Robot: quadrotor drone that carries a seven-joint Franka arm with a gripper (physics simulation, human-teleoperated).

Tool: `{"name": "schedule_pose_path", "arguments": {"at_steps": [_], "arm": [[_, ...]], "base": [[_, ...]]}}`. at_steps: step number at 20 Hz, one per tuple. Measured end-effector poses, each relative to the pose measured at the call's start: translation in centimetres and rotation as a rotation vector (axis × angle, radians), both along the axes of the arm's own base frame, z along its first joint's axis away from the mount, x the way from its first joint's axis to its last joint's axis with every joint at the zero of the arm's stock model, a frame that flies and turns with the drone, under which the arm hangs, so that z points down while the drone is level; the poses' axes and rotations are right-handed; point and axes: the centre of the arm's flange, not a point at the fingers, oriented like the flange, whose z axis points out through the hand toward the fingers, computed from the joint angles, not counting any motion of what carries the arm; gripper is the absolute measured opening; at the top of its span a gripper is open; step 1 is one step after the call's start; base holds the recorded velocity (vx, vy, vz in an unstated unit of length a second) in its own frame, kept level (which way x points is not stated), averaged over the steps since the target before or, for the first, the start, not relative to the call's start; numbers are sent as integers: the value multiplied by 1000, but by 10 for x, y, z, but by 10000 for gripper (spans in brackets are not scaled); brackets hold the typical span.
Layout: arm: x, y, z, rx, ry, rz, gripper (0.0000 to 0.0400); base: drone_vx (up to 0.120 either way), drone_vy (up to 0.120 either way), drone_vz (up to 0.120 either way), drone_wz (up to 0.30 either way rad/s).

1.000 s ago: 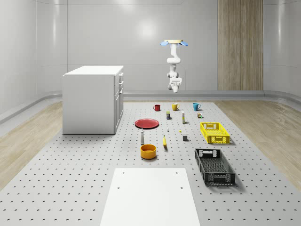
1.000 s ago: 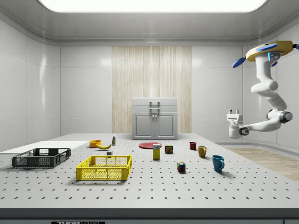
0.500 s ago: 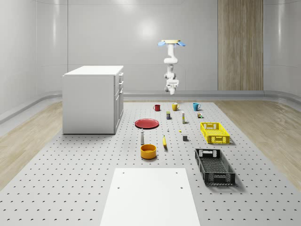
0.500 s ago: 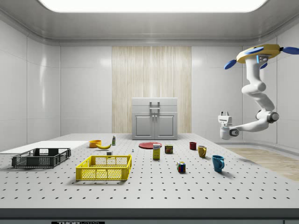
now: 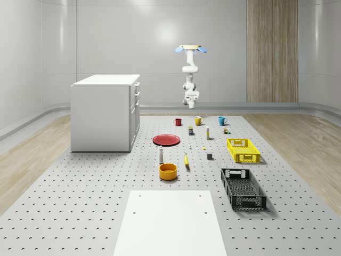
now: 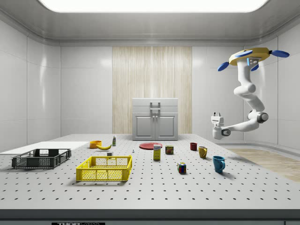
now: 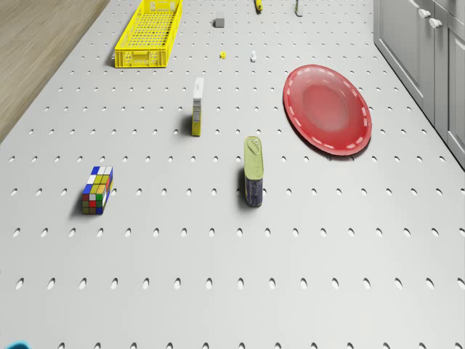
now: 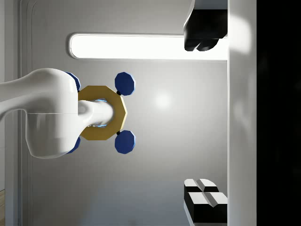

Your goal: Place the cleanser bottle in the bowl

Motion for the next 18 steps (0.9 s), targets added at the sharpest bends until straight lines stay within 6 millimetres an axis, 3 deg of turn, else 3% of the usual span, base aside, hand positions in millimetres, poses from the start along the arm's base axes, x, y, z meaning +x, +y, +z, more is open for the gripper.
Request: {"name": "schedule_pose_path", "arguments": {"at_steps": [18], "arm": [[-1, 2, 0, -16, -14, 0, 400]], "base": [[120, -120, 0, 0]]}}
